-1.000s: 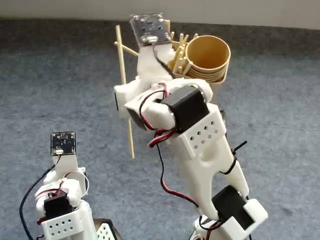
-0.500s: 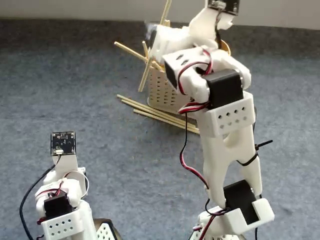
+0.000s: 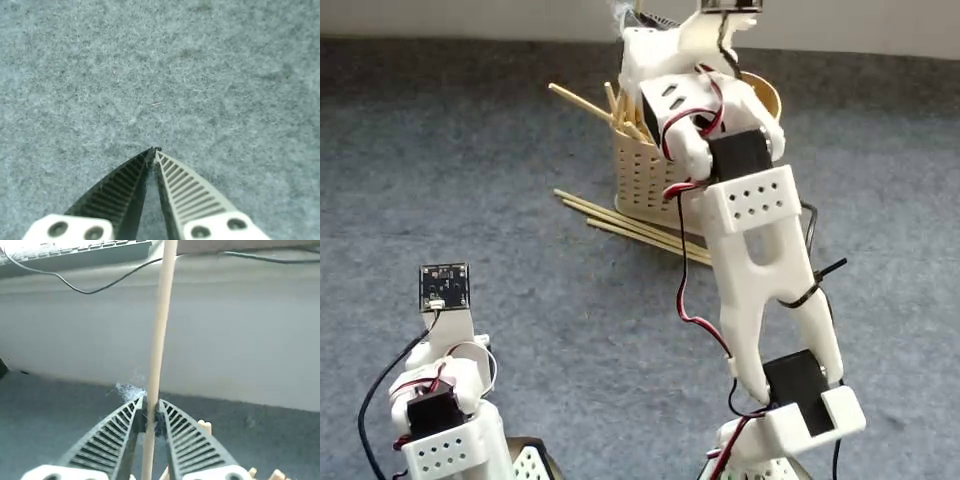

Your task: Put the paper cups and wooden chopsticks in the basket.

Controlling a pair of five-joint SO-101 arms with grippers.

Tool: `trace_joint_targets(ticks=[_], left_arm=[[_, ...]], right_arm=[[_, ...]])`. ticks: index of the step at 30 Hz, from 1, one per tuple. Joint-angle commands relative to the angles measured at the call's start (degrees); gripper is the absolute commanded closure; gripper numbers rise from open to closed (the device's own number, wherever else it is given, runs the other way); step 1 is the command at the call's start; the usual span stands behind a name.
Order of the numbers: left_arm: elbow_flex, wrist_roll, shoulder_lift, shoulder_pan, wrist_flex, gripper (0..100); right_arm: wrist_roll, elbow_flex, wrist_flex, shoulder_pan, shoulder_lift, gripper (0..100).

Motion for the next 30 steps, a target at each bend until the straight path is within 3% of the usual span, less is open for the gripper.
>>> trace_joint_targets(ticks=[1, 8, 19, 30], left_arm=[[1.1, -0.2, -1.0, -0.4, 0.3, 99], [1.1, -0.2, -1.0, -0.4, 0.3, 99], [1.1, -0.2, -1.0, -0.4, 0.3, 99], [1.1, -0.2, -1.0, -0.5, 0.3, 99]], right_arm=[[7.4, 2.7, -5.8, 0.7, -4.7, 99.5], [7.6, 21.9, -17.8, 0.7, -16.7, 99.5], [7.7, 63.3, -58.2, 0.9, -26.0, 99.5], [7.9, 64.8, -60.8, 1.0, -25.9, 99.5]])
